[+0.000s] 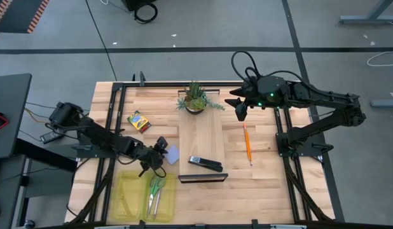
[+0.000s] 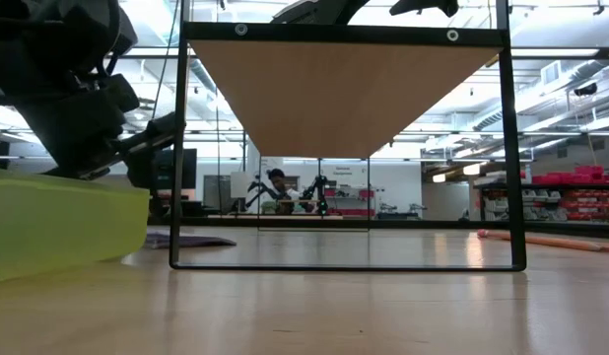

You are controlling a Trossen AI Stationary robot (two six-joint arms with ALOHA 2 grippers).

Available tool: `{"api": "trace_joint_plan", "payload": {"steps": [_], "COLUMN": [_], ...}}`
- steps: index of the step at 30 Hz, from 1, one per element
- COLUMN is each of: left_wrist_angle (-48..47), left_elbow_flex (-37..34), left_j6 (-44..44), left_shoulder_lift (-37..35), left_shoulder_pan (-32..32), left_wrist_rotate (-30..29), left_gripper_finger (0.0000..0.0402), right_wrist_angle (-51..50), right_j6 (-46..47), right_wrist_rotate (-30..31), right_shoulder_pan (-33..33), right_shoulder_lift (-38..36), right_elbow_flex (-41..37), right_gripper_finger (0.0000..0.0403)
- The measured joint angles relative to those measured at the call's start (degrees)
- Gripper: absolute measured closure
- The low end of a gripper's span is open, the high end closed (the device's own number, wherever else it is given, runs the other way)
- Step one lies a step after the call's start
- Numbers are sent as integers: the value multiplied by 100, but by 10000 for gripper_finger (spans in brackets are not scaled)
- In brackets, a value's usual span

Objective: Pack school essentials
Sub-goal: Put the sticky notes into the supply box

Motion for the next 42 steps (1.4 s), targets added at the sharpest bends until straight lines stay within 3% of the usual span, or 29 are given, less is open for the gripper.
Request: {"api": "trace_joint_plan", "payload": {"steps": [7, 24, 30, 42], "left_wrist_angle": [285, 292, 449, 563], "left_elbow_flex": [2, -2, -2, -2], "left_j6": [-75, 217, 252, 256], "left_shoulder_lift": [130, 146, 146, 144], "left_shoulder_pan": [31, 28, 22, 26], "left_wrist_rotate": [27, 88, -238, -271], "left_gripper_finger": [253, 359, 350, 287], "right_wrist_angle": [0, 2, 2, 2], "right_j6": [42, 95, 105, 105], "right_wrist_rotate": [2, 2, 2, 2], "right_shoulder_pan": [-2, -2, 0, -2], "right_shoulder_lift": [0, 0, 0, 0], "right_elbow_flex": [0, 0, 0, 0], "right_gripper_finger": [183, 183, 183, 183]}}
